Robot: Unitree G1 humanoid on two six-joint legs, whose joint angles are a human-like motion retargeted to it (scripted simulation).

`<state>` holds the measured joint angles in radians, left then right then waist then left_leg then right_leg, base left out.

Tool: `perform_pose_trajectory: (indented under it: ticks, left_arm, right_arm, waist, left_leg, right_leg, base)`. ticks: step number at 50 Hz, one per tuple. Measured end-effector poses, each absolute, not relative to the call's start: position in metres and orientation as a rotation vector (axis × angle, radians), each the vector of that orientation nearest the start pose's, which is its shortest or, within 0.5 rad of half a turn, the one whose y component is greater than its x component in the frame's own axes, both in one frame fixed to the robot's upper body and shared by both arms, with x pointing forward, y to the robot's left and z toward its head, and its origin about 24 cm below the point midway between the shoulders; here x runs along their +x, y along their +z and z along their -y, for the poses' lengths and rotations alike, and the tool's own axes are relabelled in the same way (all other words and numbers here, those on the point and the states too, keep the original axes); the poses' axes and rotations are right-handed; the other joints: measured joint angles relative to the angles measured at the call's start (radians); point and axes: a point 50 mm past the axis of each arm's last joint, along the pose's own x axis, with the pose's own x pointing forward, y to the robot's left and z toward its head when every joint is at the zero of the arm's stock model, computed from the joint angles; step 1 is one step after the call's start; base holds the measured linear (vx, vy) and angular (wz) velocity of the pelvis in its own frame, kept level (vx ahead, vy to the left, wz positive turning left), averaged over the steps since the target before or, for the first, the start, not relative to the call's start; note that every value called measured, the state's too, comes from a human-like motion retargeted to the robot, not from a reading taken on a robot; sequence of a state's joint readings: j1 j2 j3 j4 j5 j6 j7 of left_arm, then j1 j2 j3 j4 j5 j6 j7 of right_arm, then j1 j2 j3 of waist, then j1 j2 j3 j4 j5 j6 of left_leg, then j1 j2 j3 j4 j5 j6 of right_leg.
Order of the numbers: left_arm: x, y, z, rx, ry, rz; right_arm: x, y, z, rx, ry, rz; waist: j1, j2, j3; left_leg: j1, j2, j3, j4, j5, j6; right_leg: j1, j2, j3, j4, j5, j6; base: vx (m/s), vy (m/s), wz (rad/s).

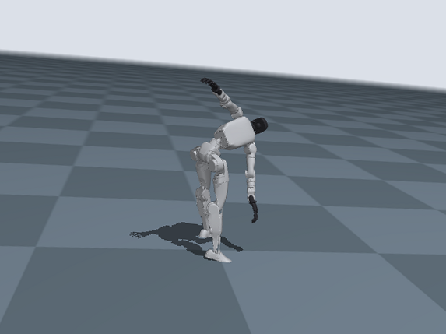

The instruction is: In place motions

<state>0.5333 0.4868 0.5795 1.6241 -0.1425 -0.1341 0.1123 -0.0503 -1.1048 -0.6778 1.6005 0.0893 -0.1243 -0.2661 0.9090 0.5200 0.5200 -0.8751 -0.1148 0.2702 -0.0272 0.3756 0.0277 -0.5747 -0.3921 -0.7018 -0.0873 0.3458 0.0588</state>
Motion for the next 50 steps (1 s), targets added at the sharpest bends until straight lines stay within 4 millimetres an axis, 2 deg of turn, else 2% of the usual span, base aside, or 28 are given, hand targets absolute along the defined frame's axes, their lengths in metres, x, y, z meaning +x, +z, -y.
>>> perform_pose_trajectory:
  ticks: [2, 4, 5, 7, 10, 12, 15, 20, 25, 28, 30, 32, 35, 37, 40, 42, 45, 48, 50]
  left_arm:
    - [-0.174, -0.083, -0.343, 0.101, 1.214, -1.618]
    - [-0.146, -0.086, -0.358, 0.139, 1.285, -1.498]
    - [-0.131, -0.085, -0.366, 0.167, 1.333, -1.429]
    - [-0.115, -0.083, -0.374, 0.244, 1.388, -1.35]
    - [-0.119, -0.075, -0.382, 0.399, 1.286, -1.412]
    - [-0.124, -0.071, -0.386, 0.443, 1.225, -1.459]
    - [-0.118, -0.066, -0.395, 0.44, 1.294, -1.405]
    - [-0.108, -0.058, -0.407, 0.476, 1.373, -1.325]
    - [-0.09, -0.055, -0.416, 0.509, 1.36, -1.284]
    - [-0.076, -0.046, -0.43, 0.545, 1.349, -1.239]
    - [-0.067, -0.044, -0.437, 0.56, 1.277, -1.241]
    - [-0.051, -0.048, -0.44, 0.535, 1.131, -1.252]
    - [-0.019, -0.054, -0.44, 0.505, 0.813, -1.246]
    - [-0.008, -0.047, -0.448, 0.596, 0.695, -1.277]
    - [0.013, -0.033, -0.458, 0.767, 0.612, -1.245]
    - [0.025, -0.032, -0.457, 0.805, 0.584, -1.202]
    - [0.039, -0.041, -0.447, 0.773, 0.557, -1.148]
    - [0.038, -0.056, -0.431, 0.687, 0.549, -1.136]
    - [0.03, -0.068, -0.419, 0.632, 0.55, -1.151]
  right_arm:
    - [0.029, 0.086, 0.528, -0.331, -1.523, -0.662]
    - [0.046, 0.103, 0.534, -0.314, -1.483, -0.572]
    - [0.056, 0.111, 0.536, -0.315, -1.45, -0.541]
    - [0.085, 0.133, 0.538, -0.381, -1.379, -0.469]
    - [0.134, 0.156, 0.53, -0.479, -1.31, -0.364]
    - [0.162, 0.16, 0.521, -0.49, -1.259, -0.309]
    - [0.175, 0.153, 0.514, -0.463, -1.207, -0.32]
    - [0.155, 0.129, 0.517, -0.419, -1.215, -0.409]
    - [0.109, 0.101, 0.521, -0.491, -1.244, -0.511]
    - [0.092, 0.066, 0.51, -0.517, -1.194, -0.614]
    - [0.086, 0.039, 0.498, -0.502, -1.163, -0.673]
    - [0.083, 0.012, 0.481, -0.451, -1.127, -0.722]
    - [0.082, -0.029, 0.45, -0.356, -1.063, -0.777]
    - [0.082, -0.052, 0.428, -0.319, -1.022, -0.829]
    - [0.084, -0.078, 0.399, -0.265, -0.994, -0.889]
    - [0.084, -0.092, 0.381, -0.217, -0.985, -0.912]
    - [0.086, -0.105, 0.363, -0.164, -0.976, -0.934]
    - [0.097, -0.109, 0.352, -0.172, -0.937, -0.956]
    - [0.106, -0.11, 0.347, -0.215, -0.899, -0.975]
  waist:
    - [0.16, 0.0, 0.0]
    - [0.278, 0.0, 0.0]
    - [0.33, 0.0, 0.0]
    - [0.364, 0.0, 0.0]
    - [0.336, 0.0, 0.0]
    - [0.297, 0.0, 0.0]
    - [0.253, 0.0, 0.0]
    - [0.152, 0.0, 0.0]
    - [0.003, -0.019, 0.0]
    - [-0.108, -0.118, 0.0]
    - [-0.189, -0.199, 0.0]
    - [-0.267, -0.274, 0.0]
    - [-0.388, -0.396, 0.0]
    - [-0.465, -0.479, 0.0]
    - [-0.567, -0.588, 0.0]
    - [-0.619, -0.644, 0.0]
    - [-0.681, -0.699, 0.0]
    - [-0.771, -0.728, -0.009]
    - [-0.864, -0.728, -0.044]
  left_leg:
    - [-0.101, 0.017, -0.005, -0.005, 0.015, 0.001]
    - [-0.176, 0.03, -0.01, -0.01, 0.028, -0.002]
    - [-0.206, 0.036, -0.014, -0.011, 0.033, -0.005]
    - [-0.255, 0.047, -0.037, -0.01, 0.043, -0.01]
    - [-0.288, 0.059, -0.056, -0.008, 0.05, -0.011]
    - [-0.29, 0.061, -0.063, -0.007, 0.051, -0.014]
    - [-0.28, 0.057, -0.079, -0.003, 0.048, -0.014]
    - [-0.213, 0.049, -0.1, 0.006, 0.029, -0.011]
    - [-0.093, 0.036, -0.107, 0.02, -0.003, 0.01]
    - [-0.032, 0.036, -0.097, 0.031, -0.027, 0.026]
    - [0.014, 0.04, -0.082, 0.042, -0.046, 0.031]
    - [0.069, 0.046, -0.066, 0.055, -0.066, 0.035]
    - [0.177, 0.053, -0.034, 0.065, -0.096, 0.029]
    - [0.267, 0.062, -0.013, 0.069, -0.119, 0.019]
    - [0.412, 0.069, 0.017, 0.07, -0.161, 0.003]
    - [0.517, 0.072, 0.033, 0.066, -0.188, -0.008]
    - [0.659, 0.087, 0.066, 0.064, -0.227, -0.025]
    - [0.793, 0.106, 0.099, 0.064, -0.259, -0.043]
    - [0.86, 0.126, 0.122, 0.063, -0.27, -0.058]
  right_leg:
    - [-0.101, 0.02, 0.006, 0.0, -0.001, -0.01]
    - [-0.171, 0.034, 0.004, 0.0, -0.009, -0.012]
    - [-0.197, 0.041, 0.004, 0.0, -0.013, -0.01]
    - [-0.234, 0.055, -0.01, 0.0, -0.015, -0.007]
    - [-0.256, 0.072, -0.031, 0.004, -0.017, -0.006]
    - [-0.251, 0.075, -0.049, 0.007, -0.016, -0.004]
    - [-0.231, 0.073, -0.076, 0.012, -0.014, -0.004]
    - [-0.159, 0.065, -0.111, 0.024, -0.004, -0.007]
    - [-0.048, 0.051, -0.138, 0.034, 0.009, 0.018]
    - [-0.008, 0.042, -0.128, 0.041, 0.021, 0.035]
    - [0.018, 0.035, -0.112, 0.048, 0.03, 0.044]
    - [0.055, 0.029, -0.087, 0.056, 0.038, 0.06]
    - [0.127, 0.015, -0.042, 0.066, 0.044, 0.09]
    - [0.194, 0.015, -0.012, 0.067, 0.027, 0.099]
    - [0.309, 0.017, 0.002, 0.063, -0.01, 0.101]
    - [0.39, 0.018, 0.017, 0.06, -0.027, 0.115]
    - [0.489, 0.026, 0.053, 0.069, -0.054, 0.128]
    - [0.586, 0.046, 0.1, 0.075, -0.083, 0.137]
    - [0.636, 0.067, 0.139, 0.079, -0.107, 0.143]
  base:
    - [0.12, -0.82, 0.35]
    - [0.18, -0.61, 0.39]
    - [0.14, -0.49, 0.41]
    - [0.11, -0.32, 0.33]
    - [0.06, 0.0, 0.07]
    - [0.05, 0.05, 0.08]
    - [0.09, -0.05, 0.14]
    - [0.0, -0.01, 0.02]
    - [-0.1, 0.03, -0.16]
    - [-0.09, 0.0, -0.49]
    - [-0.07, 0.05, -0.7]
    - [-0.05, 0.08, -0.81]
    - [-0.01, 0.05, -0.82]
    - [0.08, 0.1, -0.95]
    - [0.12, 0.1, -0.91]
    - [0.13, 0.09, -0.97]
    - [0.01, 0.07, -1.13]
    - [0.1, 0.17, -1.17]
    - [0.14, 0.24, -0.78]
